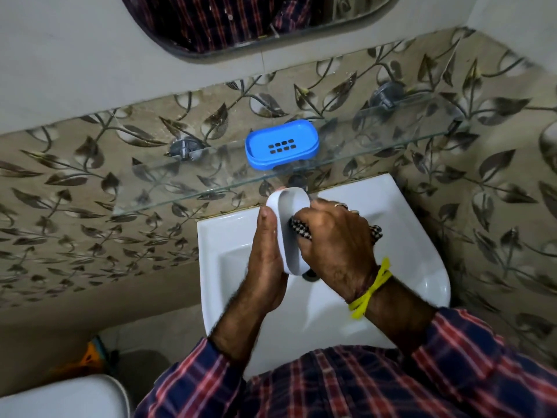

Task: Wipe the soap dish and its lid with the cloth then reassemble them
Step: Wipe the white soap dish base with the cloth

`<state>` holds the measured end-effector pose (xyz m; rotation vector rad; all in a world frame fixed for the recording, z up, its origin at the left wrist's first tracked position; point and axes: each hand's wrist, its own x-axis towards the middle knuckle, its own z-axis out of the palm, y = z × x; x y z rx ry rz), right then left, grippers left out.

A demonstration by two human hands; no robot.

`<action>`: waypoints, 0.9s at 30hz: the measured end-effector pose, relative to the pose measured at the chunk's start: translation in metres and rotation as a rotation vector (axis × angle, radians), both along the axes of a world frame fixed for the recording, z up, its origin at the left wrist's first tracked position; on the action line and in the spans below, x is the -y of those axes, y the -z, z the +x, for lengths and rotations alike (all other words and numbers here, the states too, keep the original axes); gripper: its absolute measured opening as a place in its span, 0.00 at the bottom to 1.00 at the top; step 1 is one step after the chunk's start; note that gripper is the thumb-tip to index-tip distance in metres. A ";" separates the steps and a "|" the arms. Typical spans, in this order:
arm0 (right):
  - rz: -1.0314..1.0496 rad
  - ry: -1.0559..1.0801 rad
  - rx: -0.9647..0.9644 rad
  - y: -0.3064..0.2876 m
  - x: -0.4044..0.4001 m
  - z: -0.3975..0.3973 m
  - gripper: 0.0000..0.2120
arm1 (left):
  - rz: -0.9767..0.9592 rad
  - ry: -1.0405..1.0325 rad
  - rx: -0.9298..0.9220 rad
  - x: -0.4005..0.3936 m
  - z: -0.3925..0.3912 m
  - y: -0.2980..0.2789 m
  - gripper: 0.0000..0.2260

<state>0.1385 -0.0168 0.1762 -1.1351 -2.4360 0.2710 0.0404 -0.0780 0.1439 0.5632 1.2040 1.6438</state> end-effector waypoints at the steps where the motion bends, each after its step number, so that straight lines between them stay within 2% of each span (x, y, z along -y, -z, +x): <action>1: 0.003 0.032 -0.026 -0.001 0.001 -0.001 0.02 | -0.009 0.002 0.001 -0.001 0.001 0.000 0.23; 3: 0.020 0.000 -0.021 -0.001 0.002 -0.002 0.02 | -0.027 0.016 0.005 -0.002 0.000 0.002 0.23; 6: -0.052 -0.137 0.124 0.002 0.002 0.005 0.05 | -0.052 0.025 -0.031 0.001 -0.004 0.002 0.27; 9: -0.058 -0.146 0.221 0.001 0.005 0.010 0.07 | -0.095 0.003 -0.106 -0.001 0.001 -0.003 0.33; 11: -0.072 -0.140 0.259 0.001 0.010 0.009 0.07 | -0.107 -0.009 -0.136 -0.004 0.002 -0.003 0.33; 16: -0.256 -0.168 0.156 0.000 0.020 0.011 0.13 | -0.054 -0.020 -0.091 -0.004 -0.004 0.005 0.26; 18: -0.250 -0.200 0.155 -0.002 0.020 0.014 0.13 | -0.037 0.012 -0.101 -0.004 -0.004 0.005 0.26; 21: -0.146 -0.162 0.228 -0.002 0.023 0.015 0.10 | -0.024 0.069 -0.124 -0.004 0.001 0.007 0.28; 25: -0.202 -0.178 0.050 -0.003 0.026 0.008 0.13 | -0.066 0.000 0.018 -0.002 -0.015 0.005 0.33; 27: -0.228 -0.240 0.042 -0.002 0.025 0.006 0.15 | -0.094 0.013 0.039 -0.001 -0.020 0.000 0.34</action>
